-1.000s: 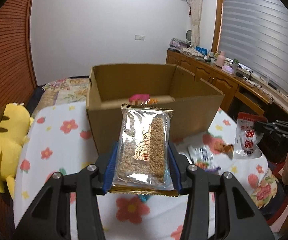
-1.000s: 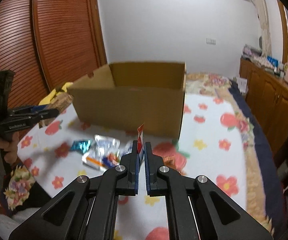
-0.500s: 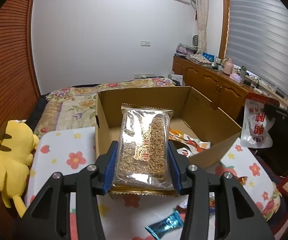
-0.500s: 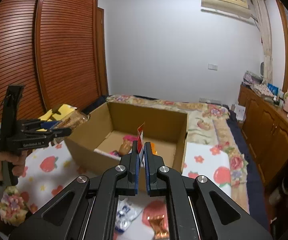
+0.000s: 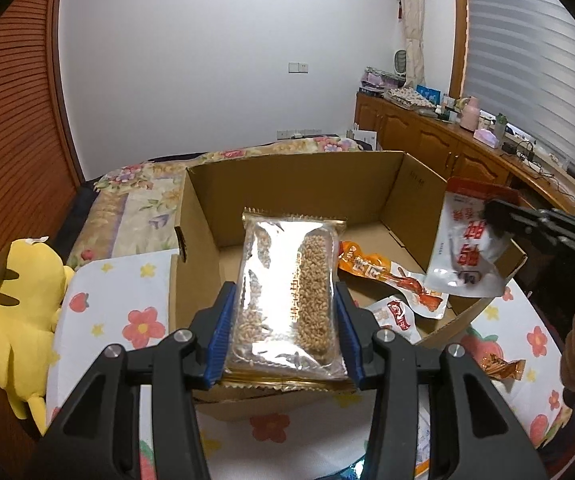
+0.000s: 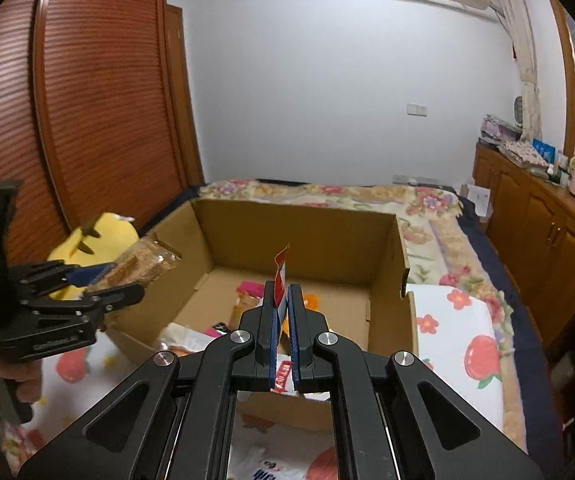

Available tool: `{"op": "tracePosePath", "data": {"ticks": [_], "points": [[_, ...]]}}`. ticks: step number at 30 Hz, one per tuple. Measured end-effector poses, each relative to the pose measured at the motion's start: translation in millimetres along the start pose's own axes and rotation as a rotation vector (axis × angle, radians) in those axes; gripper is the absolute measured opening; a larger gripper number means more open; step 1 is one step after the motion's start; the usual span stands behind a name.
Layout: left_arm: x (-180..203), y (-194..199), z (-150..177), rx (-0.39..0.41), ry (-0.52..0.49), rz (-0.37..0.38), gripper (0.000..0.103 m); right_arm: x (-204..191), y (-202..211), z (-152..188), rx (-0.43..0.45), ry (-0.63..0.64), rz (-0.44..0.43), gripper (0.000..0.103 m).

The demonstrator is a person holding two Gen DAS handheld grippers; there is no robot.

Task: Organize snacks
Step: 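Lift the sesame bar and red-white pouch and carry them over the box, then open both grippers to drop the sesame bar and pouch into the box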

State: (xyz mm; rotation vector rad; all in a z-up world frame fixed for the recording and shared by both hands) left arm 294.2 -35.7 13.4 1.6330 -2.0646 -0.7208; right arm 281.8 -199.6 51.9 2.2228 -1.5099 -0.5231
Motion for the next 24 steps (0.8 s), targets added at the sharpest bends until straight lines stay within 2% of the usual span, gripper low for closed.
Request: {"op": "tracePosePath", "data": {"ticks": [12, 24], "points": [[-0.3, -11.7, 1.5, -0.033, 0.005, -0.004, 0.049, 24.3, -41.9, 17.5, -0.081, -0.067, 0.044, 0.001], [3.1, -1.2, 0.6, -0.013, -0.014, -0.001, 0.049, 25.4, -53.7, 31.9, -0.110, -0.057, 0.064, 0.003]]}}
Point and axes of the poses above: each gripper's, at about its wrist camera, not at the fingertips, and y roughly against the way its jaws point, x to its right, z to its underside, the point moved 5 cm from there along -y, roughly the way its jaws point, and after that the axes turned 3 degrees about -z, right-handed, at the moved point
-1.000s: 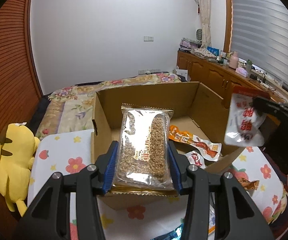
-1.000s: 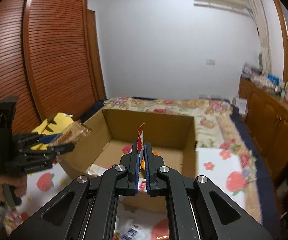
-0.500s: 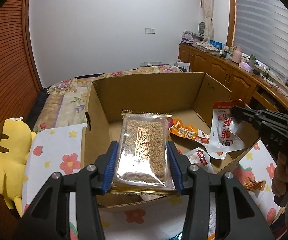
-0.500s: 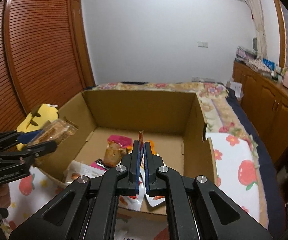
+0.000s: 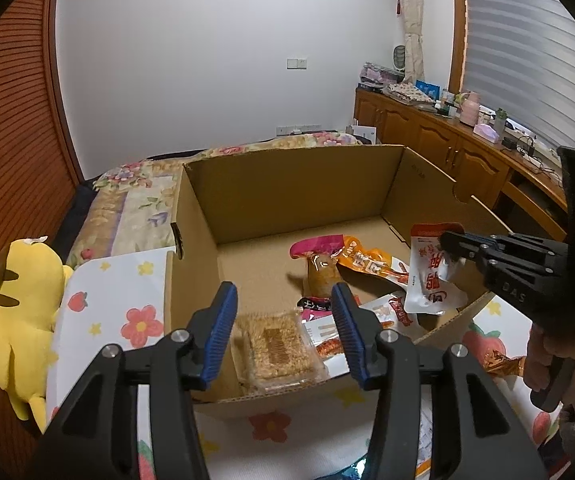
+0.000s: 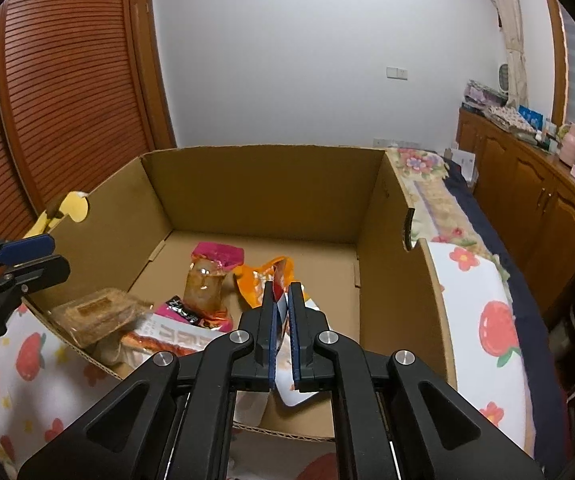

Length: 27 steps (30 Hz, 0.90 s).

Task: Organize snacks
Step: 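Open both grippers to drop the sesame bar and pouch into the box, then move the left gripper to the silver pouch while the right approaches the white duck pouch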

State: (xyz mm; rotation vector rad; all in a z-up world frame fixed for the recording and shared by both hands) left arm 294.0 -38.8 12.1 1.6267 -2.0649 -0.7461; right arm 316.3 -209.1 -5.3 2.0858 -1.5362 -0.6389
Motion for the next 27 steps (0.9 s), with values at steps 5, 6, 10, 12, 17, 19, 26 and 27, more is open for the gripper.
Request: {"op": "tracePosePath", "data": {"ticks": [5, 6, 10, 12, 17, 19, 26, 27], "points": [[-0.5, 4.3, -1.3, 0.011, -0.001, -0.006, 0.049, -0.6, -2.0, -0.6, -0.011, -0.005, -0.009, 0.007], [-0.9, 5.2, -1.4, 0.013, 0.001, -0.007, 0.049, -0.5, -2.3, -1.0, -0.014, -0.006, -0.011, 0.008], [0.8, 11.7, -3.4, 0.028, -0.001, -0.006, 0.049, -0.8, -3.1, -3.1, -0.017, -0.020, -0.043, 0.024], [2.0, 14.8, -3.8, 0.037, -0.008, -0.012, 0.049, -2.3, -1.4, -3.4, -0.012, -0.023, -0.053, 0.035], [5.3, 25.8, -4.8, 0.065, 0.000, -0.002, 0.056, -6.6, 17.8, -6.3, 0.030, -0.029, -0.081, 0.035], [8.0, 29.7, -5.0, 0.074, -0.006, -0.001, 0.056, -8.2, 30.2, -8.8, 0.051, -0.028, -0.100, 0.035], [21.9, 50.1, -4.4, 0.118, -0.033, 0.016, 0.060, -13.8, 75.4, -7.4, 0.106, -0.006, -0.135, 0.035], [23.5, 52.9, -3.4, 0.122, -0.033, 0.022, 0.060, -14.2, 80.7, -5.1, 0.110, -0.003, -0.139, 0.035]]}}
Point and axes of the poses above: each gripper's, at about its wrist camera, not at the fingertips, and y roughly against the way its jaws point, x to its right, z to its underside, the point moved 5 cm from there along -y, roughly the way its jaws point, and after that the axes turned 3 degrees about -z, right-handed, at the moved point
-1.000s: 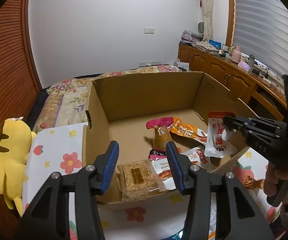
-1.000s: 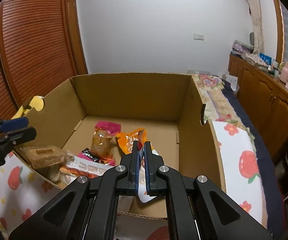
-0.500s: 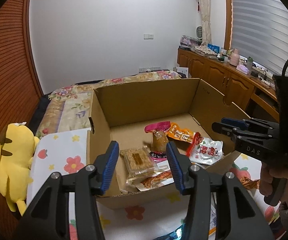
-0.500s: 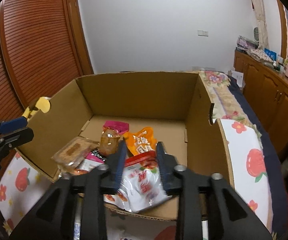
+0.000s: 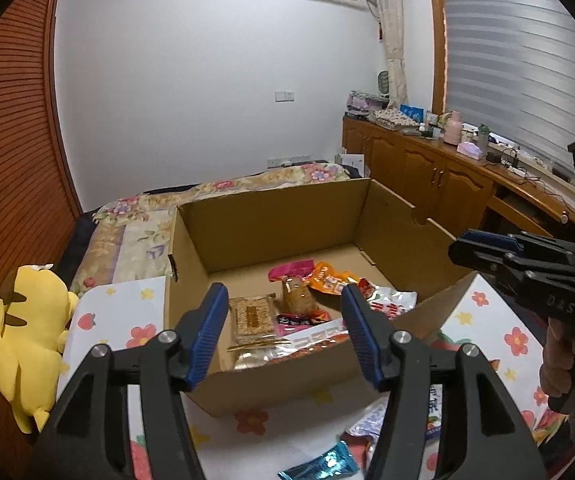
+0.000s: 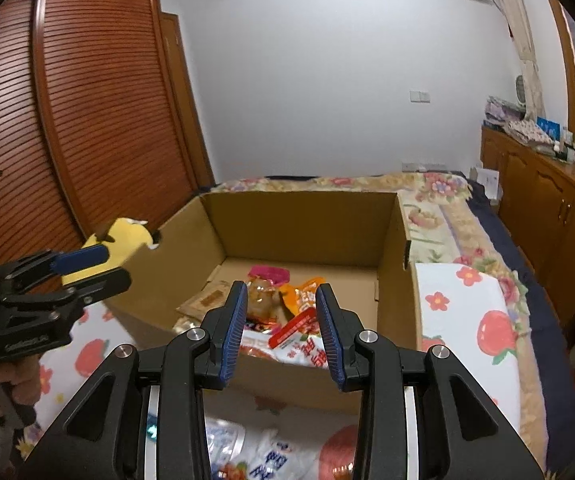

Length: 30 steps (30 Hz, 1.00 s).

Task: Organize snacks
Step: 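Move the left gripper to the silver pouch while the right approaches the white duck pouch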

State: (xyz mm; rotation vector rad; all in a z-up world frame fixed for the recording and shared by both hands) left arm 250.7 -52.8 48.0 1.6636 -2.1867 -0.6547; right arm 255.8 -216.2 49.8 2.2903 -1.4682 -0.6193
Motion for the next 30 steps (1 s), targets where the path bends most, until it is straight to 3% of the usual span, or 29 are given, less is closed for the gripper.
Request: {"op": "tracePosePath", "data": {"ticks": [6, 11, 14, 18, 20, 22, 30], "points": [[8.7, 17.7, 12.0, 0.025, -0.019, 0.010, 0.062, -3.0, 27.6, 23.2, 0.001, 0.017, -0.006, 0.037], [16.8, 24.7, 31.5, 0.019, -0.032, 0.023, 0.063, -1.5, 36.0, 55.3, -0.035, 0.024, -0.003, 0.045], [21.6, 26.3, 45.0, 0.013, -0.030, 0.038, 0.076, -1.5, 31.4, 75.5, -0.078, 0.036, 0.006, 0.047], [28.3, 24.2, 60.7, 0.007, -0.039, 0.033, 0.083, -4.1, 19.5, 97.0, -0.129, 0.031, -0.001, 0.052], [30.6, 21.4, 70.6, -0.005, -0.032, 0.034, 0.090, -5.4, 15.1, 106.9, -0.148, 0.030, -0.004, 0.060], [33.1, 19.2, 79.1, -0.010, -0.026, 0.037, 0.090, -6.6, 8.8, 113.8, -0.164, 0.026, -0.012, 0.064], [37.5, 10.2, 109.7, -0.066, -0.006, 0.044, 0.091, -7.9, -13.0, 130.3, -0.235, 0.041, 0.014, 0.065]]}}
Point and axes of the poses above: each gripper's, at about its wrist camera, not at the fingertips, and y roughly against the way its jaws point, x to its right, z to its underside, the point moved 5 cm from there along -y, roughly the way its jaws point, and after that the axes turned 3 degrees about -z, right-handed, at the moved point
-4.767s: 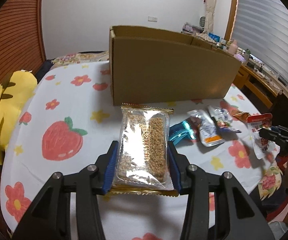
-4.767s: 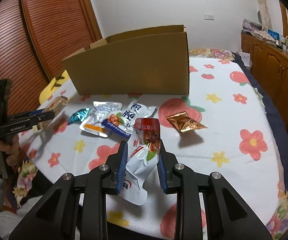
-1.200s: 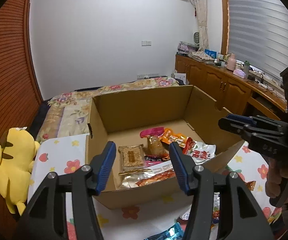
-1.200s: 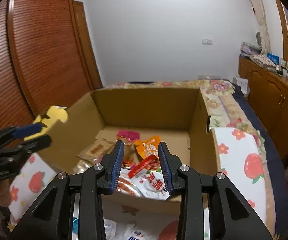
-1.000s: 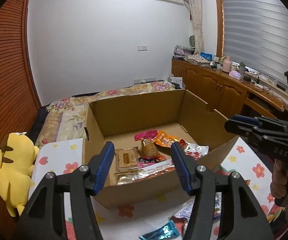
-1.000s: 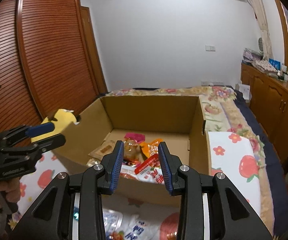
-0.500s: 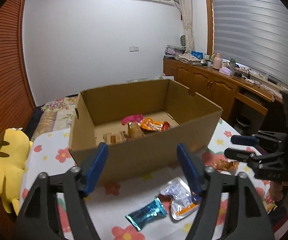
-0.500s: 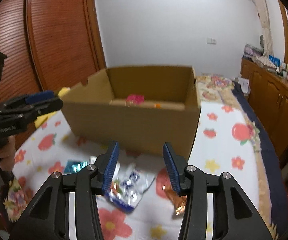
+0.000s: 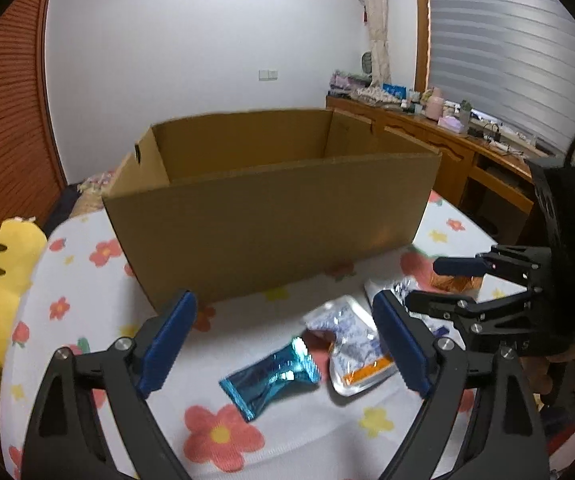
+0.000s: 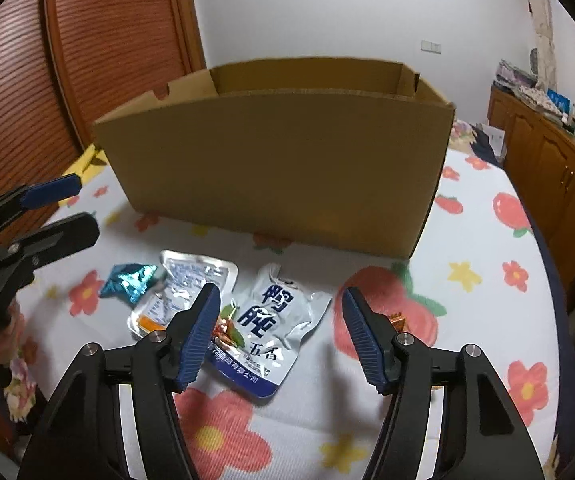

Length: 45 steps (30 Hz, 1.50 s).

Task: Organize snacks
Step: 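Move the left gripper to the silver pouch while the right approaches the white duck pouch, then grasp the silver pouch with the left gripper while the right grasps the white duck pouch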

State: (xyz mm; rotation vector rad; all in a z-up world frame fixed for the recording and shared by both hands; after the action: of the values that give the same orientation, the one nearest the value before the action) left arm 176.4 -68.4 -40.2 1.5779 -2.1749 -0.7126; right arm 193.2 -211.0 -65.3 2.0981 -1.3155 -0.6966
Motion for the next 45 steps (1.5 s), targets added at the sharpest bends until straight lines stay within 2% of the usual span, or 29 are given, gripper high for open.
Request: {"op": "tracePosePath", "data": {"ticks": [13, 21, 22, 24, 25, 29, 37, 39, 43, 45], "points": [[-0.6, -10.6, 23.9, -0.062, 0.042, 0.000, 0.091, 0.8, -30.7, 7.2, -0.112, -0.015, 0.050, 0.065], [3.5, -18.8, 27.3, -0.079, 0.053, 0.012, 0.090, 4.4, -33.7, 8.7, -0.111, -0.042, 0.026, 0.066], [4.7, -19.8, 27.5, -0.082, 0.053, 0.014, 0.090, 4.1, -33.3, 9.0, -0.109, -0.039, 0.028, 0.064], [7.0, -22.4, 27.5, -0.089, 0.050, 0.016, 0.090, 3.5, -32.2, 9.0, -0.100, -0.039, 0.019, 0.046], [8.2, -23.8, 27.4, -0.094, 0.048, 0.018, 0.090, 3.9, -31.8, 9.4, -0.096, -0.040, 0.020, 0.044], [15.4, -29.6, 26.7, -0.114, 0.040, 0.031, 0.090, 3.2, -28.5, 9.5, -0.078, -0.039, 0.013, 0.041], [35.9, -44.9, 26.7, -0.171, -0.009, 0.035, 0.090, 2.4, -4.8, 13.9, -0.010, -0.009, 0.012, 0.040], [38.6, -47.4, 26.4, -0.184, -0.016, 0.034, 0.088, 4.9, 0.5, 16.0, -0.001, 0.001, 0.019, 0.041], [46.3, -53.8, 26.2, -0.228, -0.041, 0.016, 0.071, 9.2, 5.8, 18.1, -0.004, 0.038, 0.031, 0.041], [48.6, -57.2, 27.2, -0.247, -0.049, 0.010, 0.068, 12.1, 6.3, 17.9, -0.001, 0.039, 0.026, 0.041]]}}
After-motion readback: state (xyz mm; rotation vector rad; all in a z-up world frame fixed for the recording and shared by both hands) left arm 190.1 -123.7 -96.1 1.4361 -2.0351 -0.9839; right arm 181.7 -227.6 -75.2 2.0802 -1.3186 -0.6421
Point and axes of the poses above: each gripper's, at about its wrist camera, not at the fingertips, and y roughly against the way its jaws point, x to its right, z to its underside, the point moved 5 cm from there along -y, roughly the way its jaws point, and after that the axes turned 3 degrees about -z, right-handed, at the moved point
